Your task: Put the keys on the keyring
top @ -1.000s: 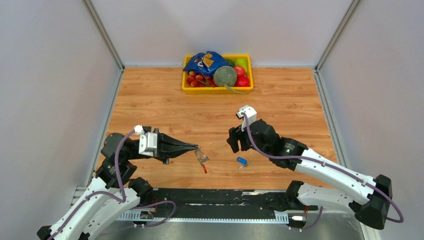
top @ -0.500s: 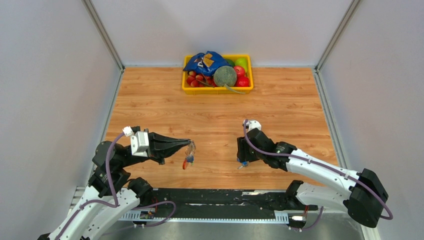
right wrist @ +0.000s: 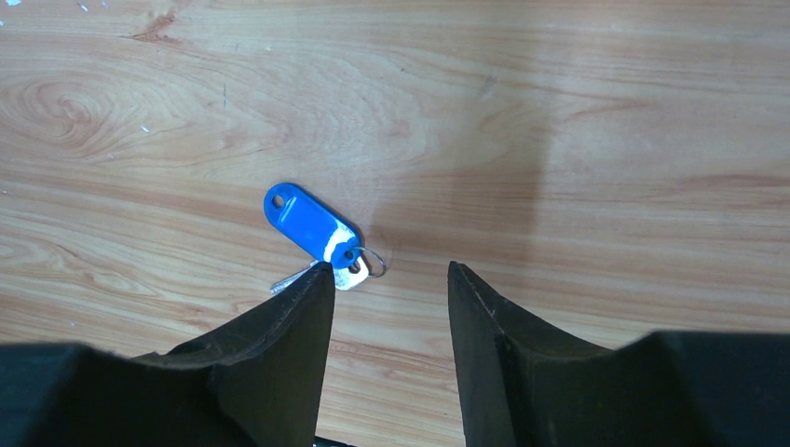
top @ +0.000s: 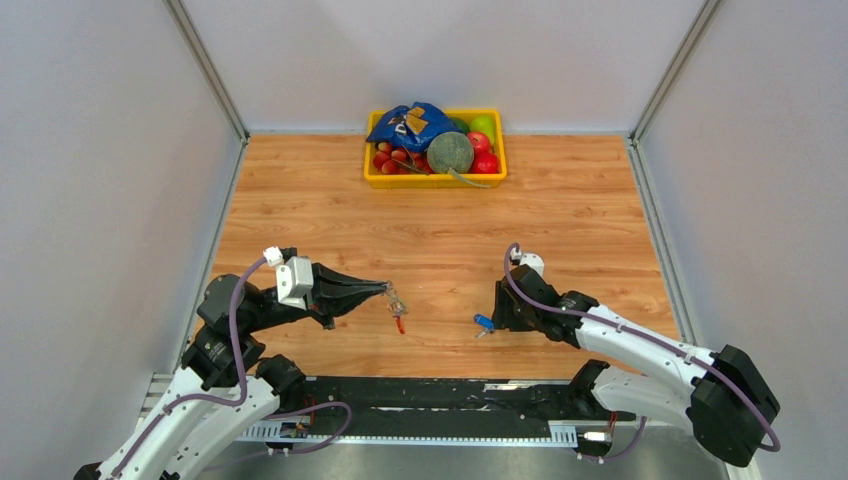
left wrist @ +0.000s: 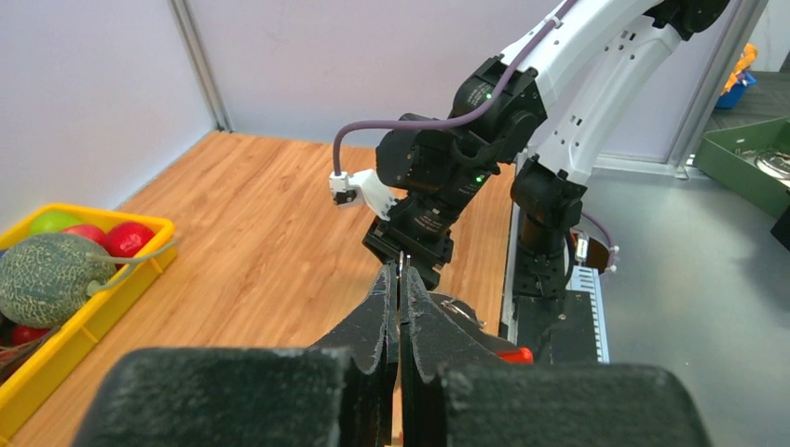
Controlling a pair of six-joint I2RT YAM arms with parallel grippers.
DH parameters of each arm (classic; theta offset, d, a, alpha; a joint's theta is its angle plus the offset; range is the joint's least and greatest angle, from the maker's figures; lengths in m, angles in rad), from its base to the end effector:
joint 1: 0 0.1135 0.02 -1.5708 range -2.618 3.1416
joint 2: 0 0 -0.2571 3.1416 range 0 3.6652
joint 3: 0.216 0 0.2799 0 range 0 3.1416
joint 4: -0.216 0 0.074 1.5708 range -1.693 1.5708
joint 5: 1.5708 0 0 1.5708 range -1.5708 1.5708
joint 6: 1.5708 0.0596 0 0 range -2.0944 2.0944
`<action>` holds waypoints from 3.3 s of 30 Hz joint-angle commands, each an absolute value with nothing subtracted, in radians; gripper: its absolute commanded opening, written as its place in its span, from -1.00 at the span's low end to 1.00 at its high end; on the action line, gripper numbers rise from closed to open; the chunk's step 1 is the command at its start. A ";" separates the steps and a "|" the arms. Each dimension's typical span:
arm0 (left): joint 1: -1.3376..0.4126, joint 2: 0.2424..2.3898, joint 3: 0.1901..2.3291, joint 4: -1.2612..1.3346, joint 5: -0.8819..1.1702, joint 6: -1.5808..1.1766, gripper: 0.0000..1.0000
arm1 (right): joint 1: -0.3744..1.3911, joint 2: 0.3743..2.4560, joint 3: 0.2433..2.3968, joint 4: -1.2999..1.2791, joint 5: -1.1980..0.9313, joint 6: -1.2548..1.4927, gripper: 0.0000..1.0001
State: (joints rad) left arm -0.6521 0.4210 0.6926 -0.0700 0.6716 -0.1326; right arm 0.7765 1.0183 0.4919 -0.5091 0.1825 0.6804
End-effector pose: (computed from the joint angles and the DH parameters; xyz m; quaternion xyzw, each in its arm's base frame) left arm 0.0974 -0.1210 0.3739 0.4001 0.5114 -0.4722 0.5962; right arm 0.1640 0.1459 0.1328 -0.0221 0.9604 0.1097 0.2550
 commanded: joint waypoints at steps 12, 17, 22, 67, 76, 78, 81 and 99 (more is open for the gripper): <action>-0.653 0.419 0.692 -0.061 0.687 -0.111 -0.99 | 0.742 1.080 0.421 -0.326 0.075 0.675 -0.07; -0.654 0.422 0.693 -0.064 0.685 -0.109 -0.99 | 0.742 1.082 0.418 -0.314 0.027 0.652 -0.16; -0.653 0.424 0.692 -0.071 0.680 -0.102 -0.99 | 0.742 1.060 0.404 -0.317 0.017 0.646 -0.24; -0.653 0.424 0.695 -0.098 0.673 -0.090 -0.99 | 0.744 1.016 0.387 -0.316 -0.062 0.626 -0.77; -0.653 0.420 0.694 -0.101 0.674 -0.090 -0.99 | 0.744 1.043 0.383 -0.275 -0.067 0.630 -0.87; -0.654 0.420 0.694 -0.101 0.674 -0.090 -0.99 | 0.743 1.050 0.385 -0.274 -0.065 0.628 -1.00; -0.653 0.418 0.694 -0.102 0.675 -0.089 -0.99 | 0.745 1.041 0.389 -0.270 -0.064 0.625 -1.00; -0.653 0.416 0.688 -0.051 0.668 -0.124 -0.99 | 0.779 0.684 0.556 -0.314 -0.190 0.385 -1.00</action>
State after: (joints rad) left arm -0.6521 0.4236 0.6872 -0.1287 0.6724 -0.1089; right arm 0.7704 0.7303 0.4919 -0.3325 -0.1184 0.4717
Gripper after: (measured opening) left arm 0.009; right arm 0.005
